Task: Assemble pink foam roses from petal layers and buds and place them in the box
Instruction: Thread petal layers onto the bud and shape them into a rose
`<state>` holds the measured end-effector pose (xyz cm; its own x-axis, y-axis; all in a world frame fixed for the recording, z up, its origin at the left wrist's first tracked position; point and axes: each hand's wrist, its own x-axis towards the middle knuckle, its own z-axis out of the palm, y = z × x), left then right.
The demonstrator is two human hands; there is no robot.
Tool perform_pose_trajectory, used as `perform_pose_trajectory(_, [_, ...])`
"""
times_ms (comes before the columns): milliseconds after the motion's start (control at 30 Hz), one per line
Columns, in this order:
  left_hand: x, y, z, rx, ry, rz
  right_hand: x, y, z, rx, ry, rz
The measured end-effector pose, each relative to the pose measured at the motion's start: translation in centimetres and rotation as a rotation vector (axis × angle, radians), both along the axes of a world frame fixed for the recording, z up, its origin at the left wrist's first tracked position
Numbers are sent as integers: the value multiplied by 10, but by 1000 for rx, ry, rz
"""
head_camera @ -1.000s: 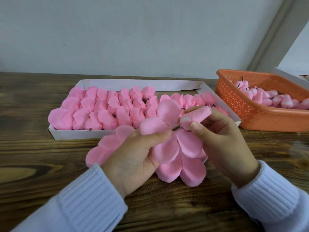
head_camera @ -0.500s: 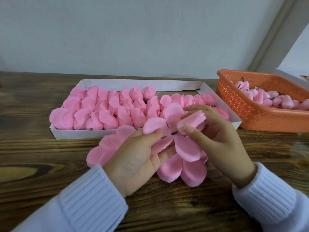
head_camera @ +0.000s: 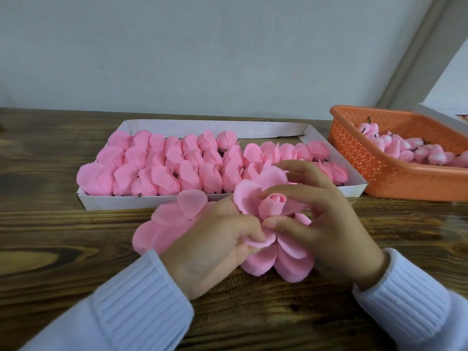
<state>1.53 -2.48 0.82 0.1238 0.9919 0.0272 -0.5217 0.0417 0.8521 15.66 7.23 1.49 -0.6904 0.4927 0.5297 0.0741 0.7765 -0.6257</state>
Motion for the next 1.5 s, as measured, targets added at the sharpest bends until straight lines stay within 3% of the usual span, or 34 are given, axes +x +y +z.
perform_pose_trajectory(67, [2, -2, 0, 28, 130, -14, 0, -3, -1, 53, -2, -17])
perform_pose_trajectory(200, [6, -1, -3, 58, 381, 152, -3, -9, -3, 141, 31, -19])
perform_pose_trajectory(433, [4, 1, -8, -11, 432, 318, -1, -8, 0, 139, -22, -40])
perform_pose_trajectory(600, [0, 4, -8, 6, 391, 370, 1, -4, -2, -1, 97, -70])
perform_pose_trajectory(833, [0, 1, -10, 112, 689, 391, 1, -3, -3, 140, 188, -122])
perform_pose_trajectory(1067, [5, 1, -7, 227, 760, 292, 1, -10, 0, 166, 308, -144])
perform_pose_trajectory(1233, [8, 0, -10, 201, 821, 409, 2, -12, 1, 130, 319, -89])
perform_pose_trajectory(1500, [8, -2, -8, 229, 948, 398, 1, -12, -1, 107, 296, -38])
